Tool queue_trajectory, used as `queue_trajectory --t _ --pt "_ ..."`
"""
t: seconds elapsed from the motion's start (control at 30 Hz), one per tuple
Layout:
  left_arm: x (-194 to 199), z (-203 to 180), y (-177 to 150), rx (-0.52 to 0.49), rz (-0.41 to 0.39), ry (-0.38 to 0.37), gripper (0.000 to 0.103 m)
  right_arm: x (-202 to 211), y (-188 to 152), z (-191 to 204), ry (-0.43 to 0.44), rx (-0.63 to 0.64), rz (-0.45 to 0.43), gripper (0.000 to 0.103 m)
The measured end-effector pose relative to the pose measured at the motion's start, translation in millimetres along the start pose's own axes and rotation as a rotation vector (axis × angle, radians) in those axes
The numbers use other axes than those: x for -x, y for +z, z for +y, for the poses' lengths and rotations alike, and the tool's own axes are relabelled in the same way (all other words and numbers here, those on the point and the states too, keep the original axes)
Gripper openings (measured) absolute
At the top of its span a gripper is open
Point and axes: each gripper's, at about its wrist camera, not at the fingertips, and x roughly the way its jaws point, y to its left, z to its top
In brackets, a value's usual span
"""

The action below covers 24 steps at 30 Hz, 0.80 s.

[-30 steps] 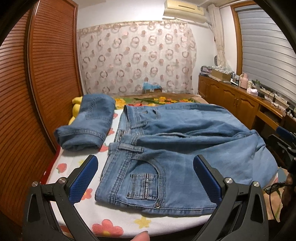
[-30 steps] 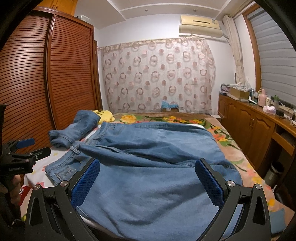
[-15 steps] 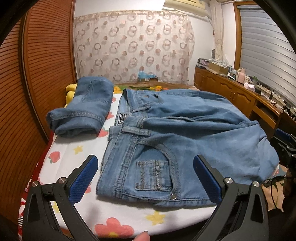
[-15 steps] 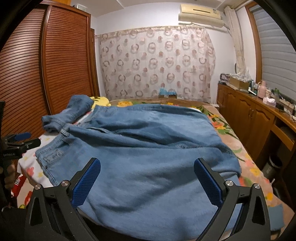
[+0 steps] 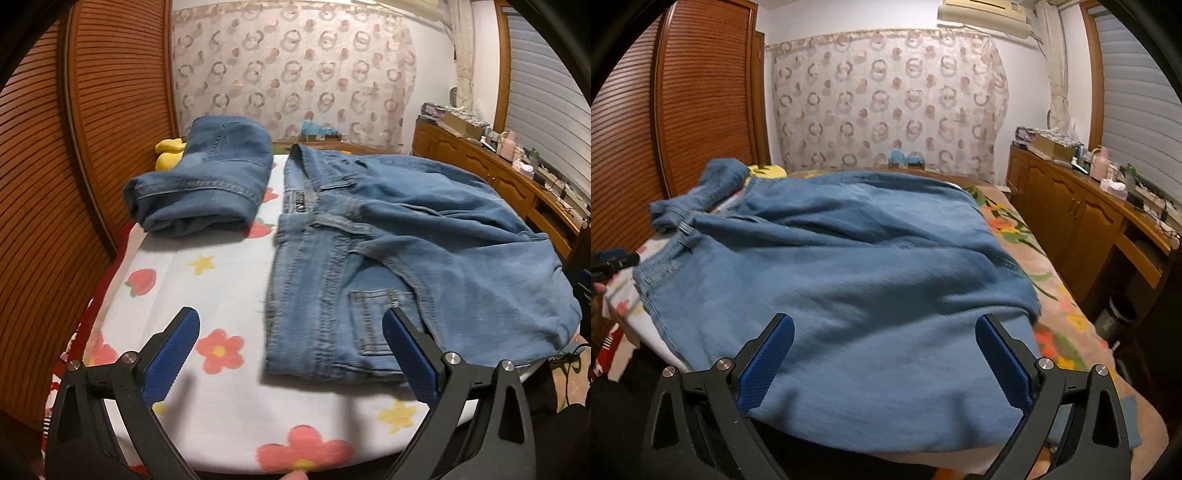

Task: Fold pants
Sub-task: 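Move both open tools down to the edge of the jeans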

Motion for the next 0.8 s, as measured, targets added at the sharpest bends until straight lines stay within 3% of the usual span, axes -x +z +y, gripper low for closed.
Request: queue_trajectory --t 0.1,0.27,0.53,0.8 --pt "-4.1 5.9 -1.6 0.005 0.015 -0.008 0.096 2.5 3.8 0.3 -0.010 -0.008 0.017 0.099" --pt "-12.6 13.2 -7.4 0.014 0.055 -0.026 0.078 2.7 11.6 1.3 -0.040 -0.020 0.040 0.099" --pt "-20.1 9.1 -18.3 0.003 0.092 -0.063 0.060 12.6 6.3 0.0 -0.041 -0.060 0.073 0.098" --pt "-20.3 14.6 -18.7 0.022 0.095 -0.111 0.053 19.5 -0.9 -11.6 -0.081 -0.095 0.120 0.096"
